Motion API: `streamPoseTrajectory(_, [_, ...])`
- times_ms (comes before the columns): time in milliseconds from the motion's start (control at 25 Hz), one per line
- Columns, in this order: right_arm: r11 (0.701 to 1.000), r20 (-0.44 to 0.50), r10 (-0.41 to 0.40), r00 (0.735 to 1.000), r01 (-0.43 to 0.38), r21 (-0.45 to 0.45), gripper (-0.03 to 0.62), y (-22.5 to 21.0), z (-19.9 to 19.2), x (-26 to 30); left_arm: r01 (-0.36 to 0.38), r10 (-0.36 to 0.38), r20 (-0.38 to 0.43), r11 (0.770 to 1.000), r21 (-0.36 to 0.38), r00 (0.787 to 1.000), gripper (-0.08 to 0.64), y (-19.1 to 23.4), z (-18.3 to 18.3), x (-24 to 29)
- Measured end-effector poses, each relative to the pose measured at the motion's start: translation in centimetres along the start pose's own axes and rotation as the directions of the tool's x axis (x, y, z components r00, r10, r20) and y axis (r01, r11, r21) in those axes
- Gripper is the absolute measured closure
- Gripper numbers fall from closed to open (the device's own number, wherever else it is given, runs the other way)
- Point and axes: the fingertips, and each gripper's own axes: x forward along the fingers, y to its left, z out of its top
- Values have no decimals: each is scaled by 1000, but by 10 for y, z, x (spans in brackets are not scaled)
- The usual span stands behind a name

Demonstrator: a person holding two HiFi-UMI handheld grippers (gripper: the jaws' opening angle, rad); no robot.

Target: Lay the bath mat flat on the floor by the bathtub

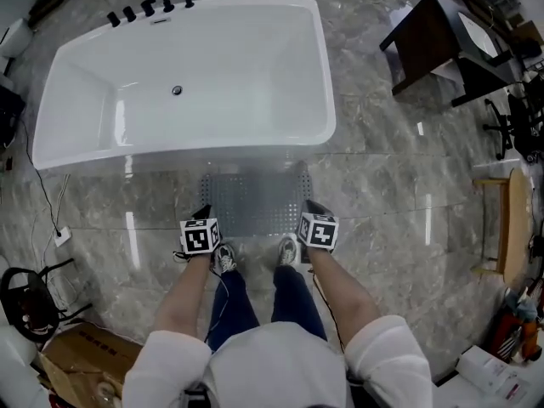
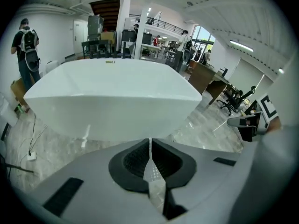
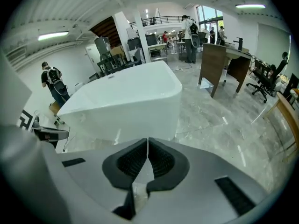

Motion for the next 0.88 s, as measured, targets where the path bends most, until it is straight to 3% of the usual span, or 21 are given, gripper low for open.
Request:
streamPoseTrajectory(320, [997,145,67,987,-62,-41,555,21,47,-86,40,-42,123,999,12,992,515,-33,31,-83])
streamPoseTrajectory(880, [970,347,193,918,-126,-207,555,62,78,-192,73,-106,298,990,120,949,515,-73,53,-181])
